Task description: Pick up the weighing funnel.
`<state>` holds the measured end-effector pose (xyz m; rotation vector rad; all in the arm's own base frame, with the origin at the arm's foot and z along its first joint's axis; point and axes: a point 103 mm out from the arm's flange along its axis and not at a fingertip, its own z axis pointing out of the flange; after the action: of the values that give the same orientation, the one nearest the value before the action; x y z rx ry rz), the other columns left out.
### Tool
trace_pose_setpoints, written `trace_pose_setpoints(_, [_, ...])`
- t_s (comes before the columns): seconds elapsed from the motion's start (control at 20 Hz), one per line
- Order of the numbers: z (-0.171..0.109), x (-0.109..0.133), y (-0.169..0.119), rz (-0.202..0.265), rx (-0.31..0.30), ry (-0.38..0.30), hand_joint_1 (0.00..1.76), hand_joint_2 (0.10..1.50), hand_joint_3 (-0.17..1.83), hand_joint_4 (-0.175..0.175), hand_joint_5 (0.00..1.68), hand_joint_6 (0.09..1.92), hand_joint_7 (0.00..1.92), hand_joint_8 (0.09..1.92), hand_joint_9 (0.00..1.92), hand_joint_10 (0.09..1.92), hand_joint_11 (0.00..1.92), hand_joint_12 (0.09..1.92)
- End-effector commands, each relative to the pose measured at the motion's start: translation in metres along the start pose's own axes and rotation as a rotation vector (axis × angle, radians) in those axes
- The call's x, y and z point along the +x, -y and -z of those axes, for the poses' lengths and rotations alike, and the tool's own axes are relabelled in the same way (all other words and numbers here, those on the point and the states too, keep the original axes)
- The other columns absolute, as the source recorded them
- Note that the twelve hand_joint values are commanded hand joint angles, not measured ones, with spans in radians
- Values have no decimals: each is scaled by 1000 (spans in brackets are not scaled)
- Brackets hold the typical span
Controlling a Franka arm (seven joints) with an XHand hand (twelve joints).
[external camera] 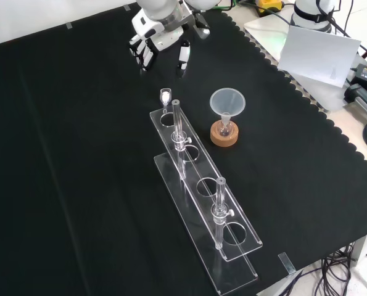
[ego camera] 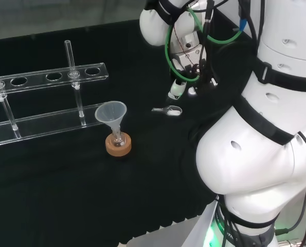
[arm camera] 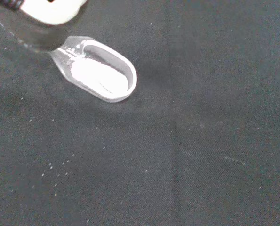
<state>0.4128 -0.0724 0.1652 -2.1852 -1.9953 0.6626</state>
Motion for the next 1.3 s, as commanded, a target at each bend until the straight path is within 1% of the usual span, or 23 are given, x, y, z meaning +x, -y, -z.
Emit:
trace_pose_setpoints(0.05, [-5,2,-10,12,32,17,826,723,33,19,704,87,891,417,526,565,0,1210])
trace_pose_setpoints(0.15, [-9,7,-12,24,39,9,828,724,34,19,708,87,894,416,528,563,0,1208])
trace_pose_setpoints(0.3, [-13,10,-11,30,41,0,829,725,35,19,712,87,897,416,531,560,0,1206])
trace_pose_setpoints(0.75, [-32,19,-10,21,60,-17,821,734,42,20,720,87,909,416,538,550,0,1197])
trace_pose_setpoints(1.3, [-51,26,-14,-3,75,-38,817,736,47,22,736,87,927,416,548,541,0,1178])
